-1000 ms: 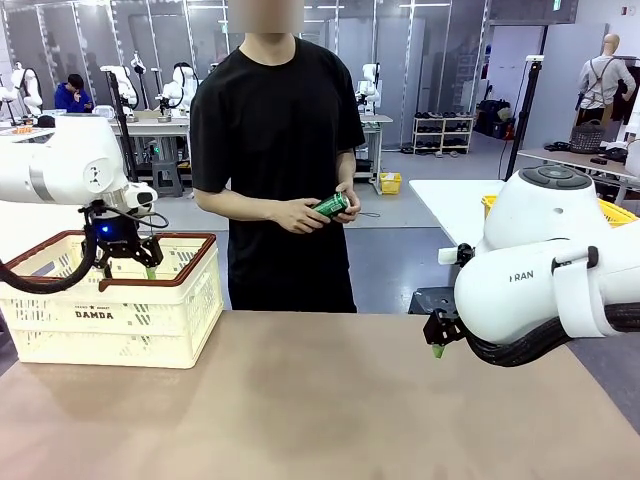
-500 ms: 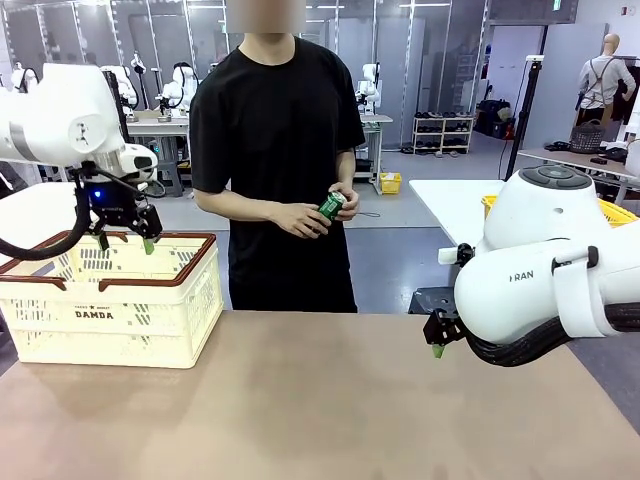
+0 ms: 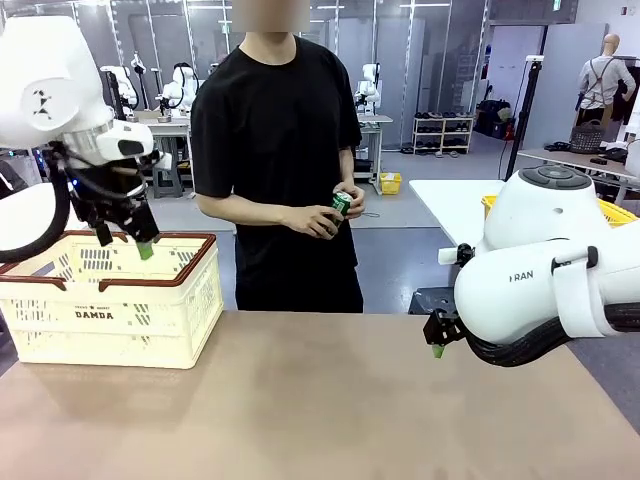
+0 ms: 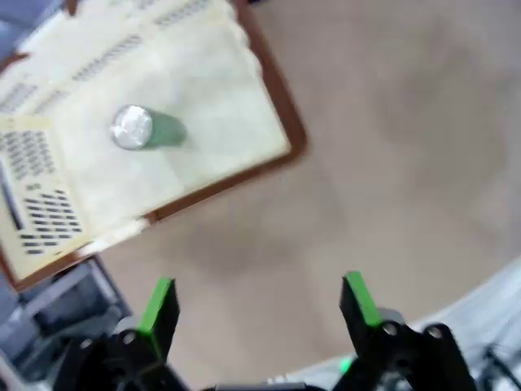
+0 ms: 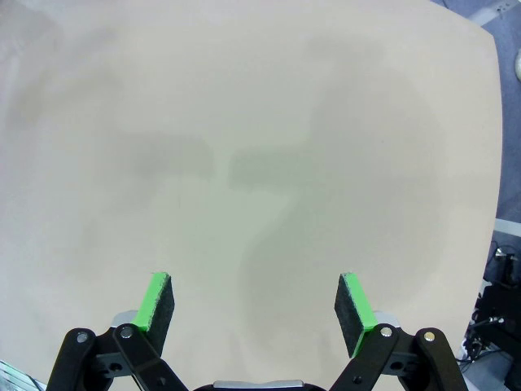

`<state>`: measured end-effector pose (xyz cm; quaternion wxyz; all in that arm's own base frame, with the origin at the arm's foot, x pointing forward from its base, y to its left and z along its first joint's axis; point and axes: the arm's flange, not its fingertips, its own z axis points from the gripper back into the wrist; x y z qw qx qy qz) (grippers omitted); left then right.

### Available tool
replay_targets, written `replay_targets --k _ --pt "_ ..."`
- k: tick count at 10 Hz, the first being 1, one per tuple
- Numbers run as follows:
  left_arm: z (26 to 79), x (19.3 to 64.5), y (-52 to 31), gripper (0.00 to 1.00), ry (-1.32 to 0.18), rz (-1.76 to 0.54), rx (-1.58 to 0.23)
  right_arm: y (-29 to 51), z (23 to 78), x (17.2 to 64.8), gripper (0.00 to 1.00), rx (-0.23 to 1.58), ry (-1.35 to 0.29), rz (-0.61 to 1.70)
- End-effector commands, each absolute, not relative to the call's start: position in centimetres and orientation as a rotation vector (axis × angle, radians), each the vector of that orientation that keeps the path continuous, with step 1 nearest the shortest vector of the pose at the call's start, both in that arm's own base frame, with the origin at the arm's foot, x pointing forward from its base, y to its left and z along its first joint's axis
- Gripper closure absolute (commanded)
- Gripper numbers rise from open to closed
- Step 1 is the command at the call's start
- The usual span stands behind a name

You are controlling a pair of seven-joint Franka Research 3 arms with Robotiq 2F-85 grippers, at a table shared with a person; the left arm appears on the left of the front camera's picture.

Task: Place the drinks into the Shopping basket.
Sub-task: Pick up one drink and place it into the Shopping basket.

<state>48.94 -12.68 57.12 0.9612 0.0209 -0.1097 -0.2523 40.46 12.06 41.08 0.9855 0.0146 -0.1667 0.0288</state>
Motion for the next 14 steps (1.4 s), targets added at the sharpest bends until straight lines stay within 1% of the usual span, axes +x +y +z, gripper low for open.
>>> replay_targets --k 1,2,3,6,7,14 --pt "54.9 44.5 -12.3 0.0 -0.165 -0.736 0.059 11.9 40.9 40.4 0.0 0.023 -0.342 0.065" --pt "53.7 43.0 -12.7 0.0 -0.126 -0.74 0.078 11.9 40.9 40.4 0.0 0.023 -0.342 0.065" --pt "52.8 42.4 -12.5 0.0 -0.108 -0.7 0.069 11.9 40.9 40.4 0.0 0.023 -0.342 0.065" --pt "50.6 42.6 -11.5 0.0 -0.084 -0.636 0.05 11.9 40.9 40.4 0.0 0.023 -0.342 0.065" --pt "51.1 42.1 -12.4 0.0 -0.083 -0.697 0.052 11.9 40.9 40.4 0.0 0.023 -0.342 0.065" --pt "51.1 42.1 -12.4 0.0 -0.083 -0.697 0.052 11.9 40.9 40.4 0.0 0.023 -0.342 0.065"
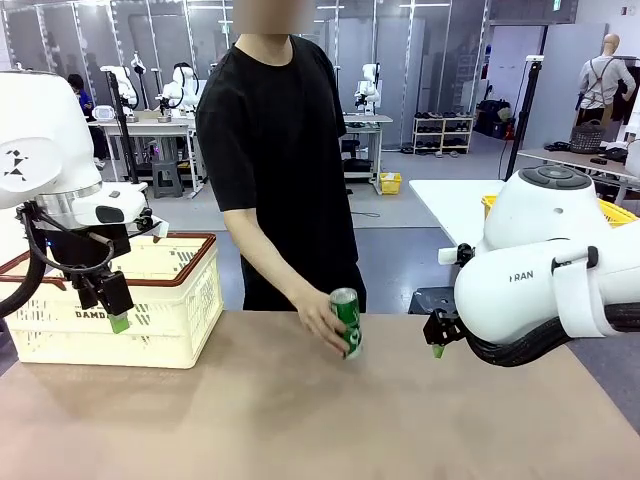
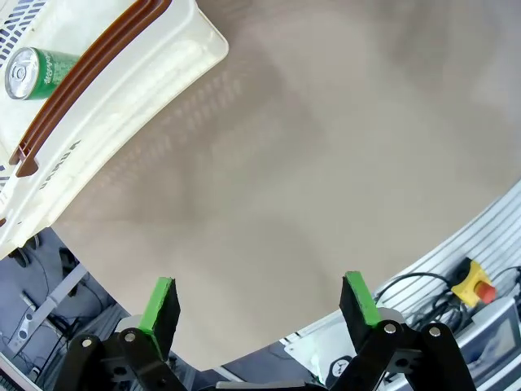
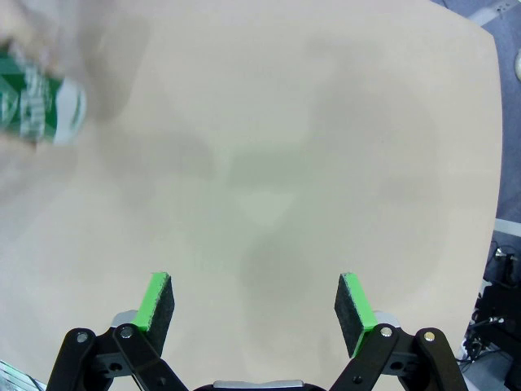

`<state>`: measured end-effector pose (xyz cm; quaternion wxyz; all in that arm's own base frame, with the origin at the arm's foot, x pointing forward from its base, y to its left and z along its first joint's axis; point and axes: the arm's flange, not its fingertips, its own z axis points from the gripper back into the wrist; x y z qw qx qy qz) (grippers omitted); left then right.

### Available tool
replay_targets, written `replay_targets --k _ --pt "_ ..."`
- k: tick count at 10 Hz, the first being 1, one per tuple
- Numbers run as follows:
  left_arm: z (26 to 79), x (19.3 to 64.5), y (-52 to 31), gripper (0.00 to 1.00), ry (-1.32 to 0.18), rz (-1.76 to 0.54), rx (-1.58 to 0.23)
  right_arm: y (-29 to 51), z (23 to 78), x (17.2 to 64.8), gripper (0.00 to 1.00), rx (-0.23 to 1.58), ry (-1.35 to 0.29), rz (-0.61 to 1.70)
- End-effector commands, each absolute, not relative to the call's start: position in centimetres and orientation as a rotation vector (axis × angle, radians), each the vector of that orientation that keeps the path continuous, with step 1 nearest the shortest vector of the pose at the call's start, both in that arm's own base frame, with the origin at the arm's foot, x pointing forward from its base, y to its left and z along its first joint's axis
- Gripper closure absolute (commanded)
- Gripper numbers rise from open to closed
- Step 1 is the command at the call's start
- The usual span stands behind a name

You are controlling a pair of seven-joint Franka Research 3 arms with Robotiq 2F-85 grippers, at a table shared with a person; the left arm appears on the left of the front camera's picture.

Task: Place the drinks into the Shopping basket.
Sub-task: Pick up one drink and place it into the Shopping basket.

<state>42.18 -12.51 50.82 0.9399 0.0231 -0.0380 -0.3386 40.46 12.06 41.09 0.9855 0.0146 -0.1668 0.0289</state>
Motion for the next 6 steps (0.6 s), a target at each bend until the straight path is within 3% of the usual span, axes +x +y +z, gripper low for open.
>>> replay_targets --k 1,6 --pt "51.09 42.15 -12.44 0.0 -0.083 -0.697 0.052 11.95 40.89 40.42 0.0 0.023 -0.342 0.065" --pt "51.09 42.15 -12.44 0.0 -0.083 -0.697 0.052 11.95 40.89 40.42 0.0 0.023 -0.342 0.065"
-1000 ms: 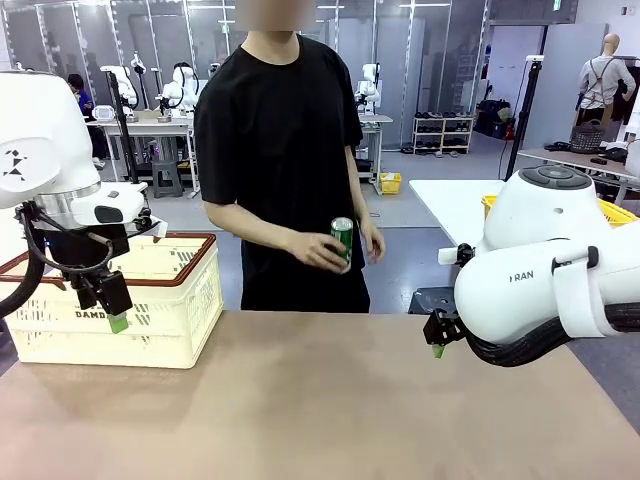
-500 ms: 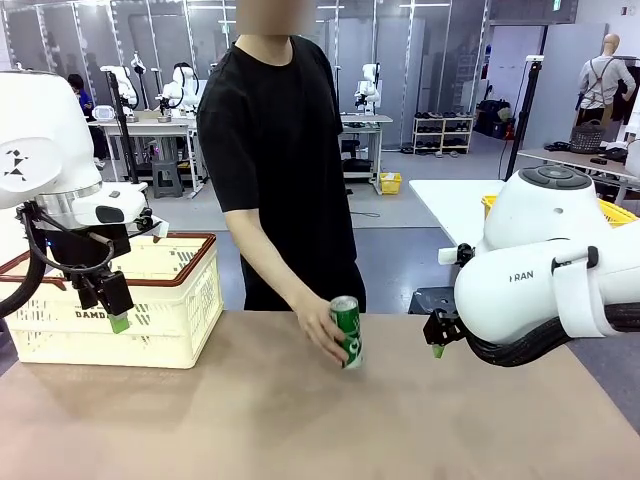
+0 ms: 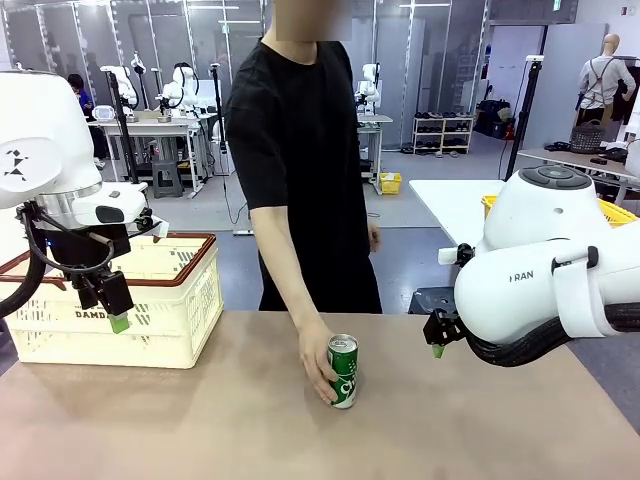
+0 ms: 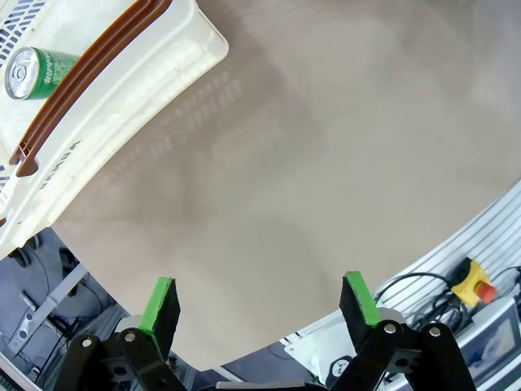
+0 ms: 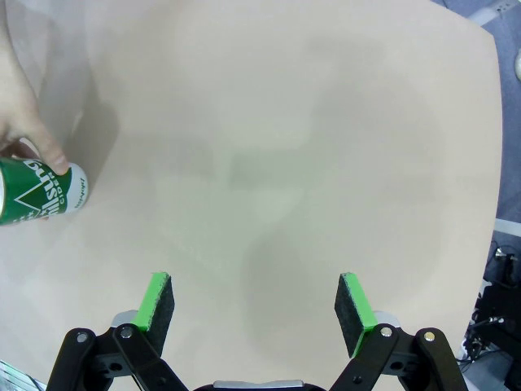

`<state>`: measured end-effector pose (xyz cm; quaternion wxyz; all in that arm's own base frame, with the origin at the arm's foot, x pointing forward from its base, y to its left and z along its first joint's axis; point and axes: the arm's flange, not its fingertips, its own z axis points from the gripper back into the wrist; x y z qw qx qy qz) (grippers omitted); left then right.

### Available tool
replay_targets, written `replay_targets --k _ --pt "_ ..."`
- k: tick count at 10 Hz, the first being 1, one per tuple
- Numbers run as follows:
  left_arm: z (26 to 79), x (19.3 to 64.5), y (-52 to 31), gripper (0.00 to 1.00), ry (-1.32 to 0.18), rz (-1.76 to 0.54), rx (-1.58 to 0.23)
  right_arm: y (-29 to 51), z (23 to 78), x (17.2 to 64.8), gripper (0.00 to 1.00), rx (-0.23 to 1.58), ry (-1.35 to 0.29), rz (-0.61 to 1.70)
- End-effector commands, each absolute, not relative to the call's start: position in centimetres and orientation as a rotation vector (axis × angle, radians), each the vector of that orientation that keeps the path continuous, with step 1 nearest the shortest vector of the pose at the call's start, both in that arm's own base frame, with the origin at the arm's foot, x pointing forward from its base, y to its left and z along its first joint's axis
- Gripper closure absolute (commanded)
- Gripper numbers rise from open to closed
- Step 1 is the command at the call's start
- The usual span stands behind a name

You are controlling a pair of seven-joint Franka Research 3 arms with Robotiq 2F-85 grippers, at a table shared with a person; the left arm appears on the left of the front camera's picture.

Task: Place the drinks into the Shopping basket.
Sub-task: Pick up one drink and place it into the Shopping basket.

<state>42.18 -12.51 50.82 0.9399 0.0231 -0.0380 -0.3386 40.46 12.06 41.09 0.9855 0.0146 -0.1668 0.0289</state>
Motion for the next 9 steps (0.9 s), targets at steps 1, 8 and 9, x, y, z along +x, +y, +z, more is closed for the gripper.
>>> replay_targets --k 1,8,9 --pt "51.1 42.1 -12.4 0.0 -0.083 -0.697 0.052 11.9 40.9 40.4 0.0 0.023 -0.342 0.065" --pt "51.8 41.2 -15.9 0.0 -0.127 -0.667 0.009 11.9 40.9 40.4 0.0 0.023 -0.342 0.065" --pt "52.3 40.9 -18.1 0.0 -0.143 -0.668 -0.013 11.9 40.9 40.4 0.0 0.023 -0.342 0.065"
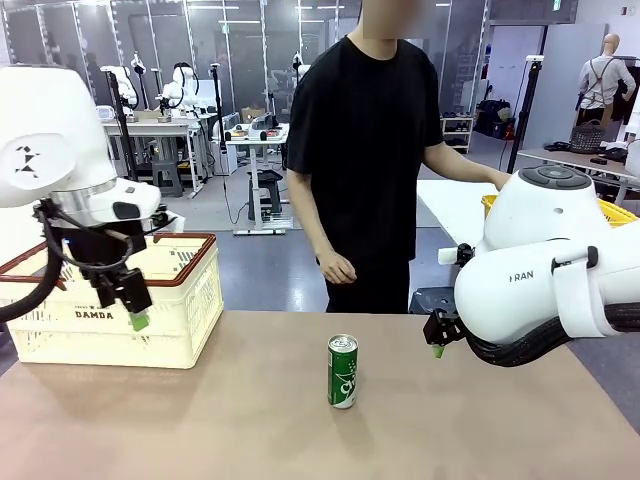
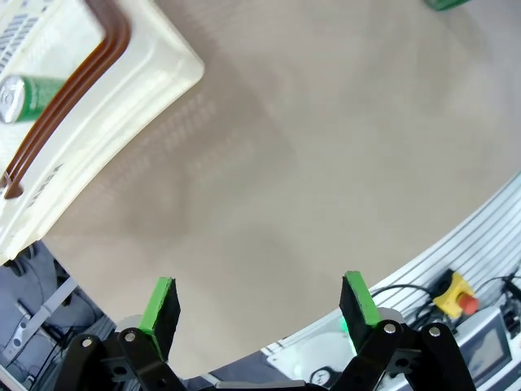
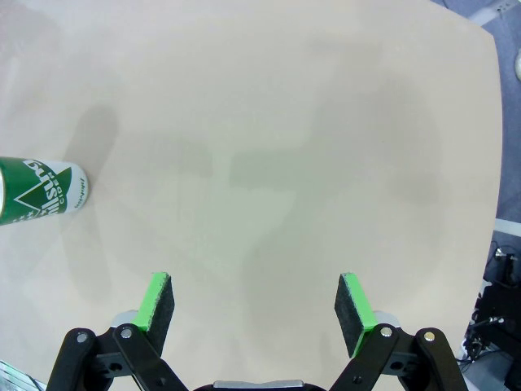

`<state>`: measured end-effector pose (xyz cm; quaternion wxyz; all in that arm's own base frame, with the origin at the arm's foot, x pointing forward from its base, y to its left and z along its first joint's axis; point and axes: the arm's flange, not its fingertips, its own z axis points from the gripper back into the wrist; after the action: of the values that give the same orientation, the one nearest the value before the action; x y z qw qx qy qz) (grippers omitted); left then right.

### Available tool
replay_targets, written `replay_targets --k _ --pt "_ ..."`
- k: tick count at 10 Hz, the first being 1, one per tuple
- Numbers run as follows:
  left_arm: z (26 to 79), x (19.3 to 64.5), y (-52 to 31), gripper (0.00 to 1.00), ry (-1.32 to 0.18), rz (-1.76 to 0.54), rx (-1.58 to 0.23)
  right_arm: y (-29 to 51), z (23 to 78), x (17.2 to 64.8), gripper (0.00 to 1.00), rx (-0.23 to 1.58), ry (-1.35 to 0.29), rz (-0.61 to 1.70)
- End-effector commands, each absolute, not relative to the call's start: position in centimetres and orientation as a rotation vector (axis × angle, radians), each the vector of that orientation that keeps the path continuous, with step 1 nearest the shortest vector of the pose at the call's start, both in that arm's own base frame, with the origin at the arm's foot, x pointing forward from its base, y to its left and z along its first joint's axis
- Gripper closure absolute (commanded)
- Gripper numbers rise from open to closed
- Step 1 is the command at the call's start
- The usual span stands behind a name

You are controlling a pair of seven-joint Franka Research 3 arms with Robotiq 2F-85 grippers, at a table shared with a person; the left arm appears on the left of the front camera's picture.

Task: Place the drinks into the Shopping basket.
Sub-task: Pick up one drink and place it into the Shopping basket.

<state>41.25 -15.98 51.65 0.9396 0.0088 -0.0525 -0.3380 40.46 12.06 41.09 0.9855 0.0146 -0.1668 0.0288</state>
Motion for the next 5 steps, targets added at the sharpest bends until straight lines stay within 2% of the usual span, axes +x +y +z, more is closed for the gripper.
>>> replay_targets --k 1,5 --pt "52.7 40.6 -20.8 0.0 -0.15 -0.69 -0.027 11.9 40.9 40.4 0.0 0.023 -0.342 0.065" --pt "53.3 42.7 -34.4 0.0 -0.213 -0.78 -0.086 11.9 40.9 40.4 0.0 0.023 -0.342 0.065"
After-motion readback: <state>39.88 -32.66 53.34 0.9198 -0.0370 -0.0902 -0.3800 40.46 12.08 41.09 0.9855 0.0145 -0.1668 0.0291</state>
